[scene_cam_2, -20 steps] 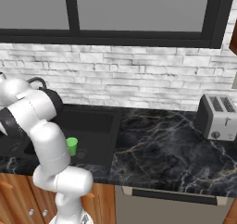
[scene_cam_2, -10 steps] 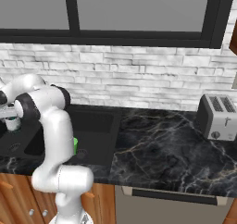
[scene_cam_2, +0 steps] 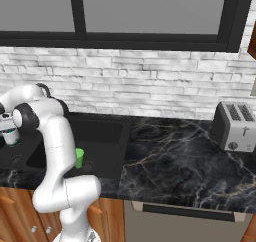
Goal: Move any existing items from the left basin to the right basin for drying. Then move the mug from the counter to the left basin of the sink for washing.
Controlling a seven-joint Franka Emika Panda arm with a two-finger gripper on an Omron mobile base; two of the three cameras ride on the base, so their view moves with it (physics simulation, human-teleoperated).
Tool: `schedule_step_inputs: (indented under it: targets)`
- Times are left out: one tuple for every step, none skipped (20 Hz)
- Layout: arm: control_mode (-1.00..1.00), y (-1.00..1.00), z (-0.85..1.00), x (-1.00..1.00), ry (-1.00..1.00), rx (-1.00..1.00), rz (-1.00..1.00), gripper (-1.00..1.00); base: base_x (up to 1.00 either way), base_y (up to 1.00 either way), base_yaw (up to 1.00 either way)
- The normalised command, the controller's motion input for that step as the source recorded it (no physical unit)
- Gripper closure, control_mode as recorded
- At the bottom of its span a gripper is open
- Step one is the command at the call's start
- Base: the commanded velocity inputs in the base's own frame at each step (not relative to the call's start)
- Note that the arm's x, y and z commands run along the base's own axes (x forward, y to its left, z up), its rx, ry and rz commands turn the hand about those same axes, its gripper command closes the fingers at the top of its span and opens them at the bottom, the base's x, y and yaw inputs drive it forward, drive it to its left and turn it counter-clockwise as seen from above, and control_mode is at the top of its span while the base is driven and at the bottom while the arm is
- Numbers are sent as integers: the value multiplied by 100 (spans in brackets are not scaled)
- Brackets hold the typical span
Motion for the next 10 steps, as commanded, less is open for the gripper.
schedule_step_inputs:
  targets:
    - [-100, 2, -33, 0, 0, -11, 0, 100, 0, 0, 0]
    - [-100, 4, -34, 0, 0, -10, 0, 100, 0, 0, 0]
    - [-100, 4, -34, 0, 0, -10, 0, 100, 0, 0, 0]
    - [-100, 0, -34, 0, 0, -8, 0, 100, 0, 0, 0]
    - [-100, 0, -36, 0, 0, -7, 0, 100, 0, 0, 0]
    - [-100, 0, -41, 0, 0, -5, 0, 100, 0, 0, 0]
    - [-100, 0, -43, 0, 0, 0, 0, 100, 0, 0, 0]
    - [-100, 0, -47, 0, 0, 0, 0, 100, 0, 0, 0]
    - [-100, 0, -47, 0, 0, 7, 0, 100, 0, 0, 0]
    - [-100, 0, -49, 0, 0, 10, 0, 100, 0, 0, 0]
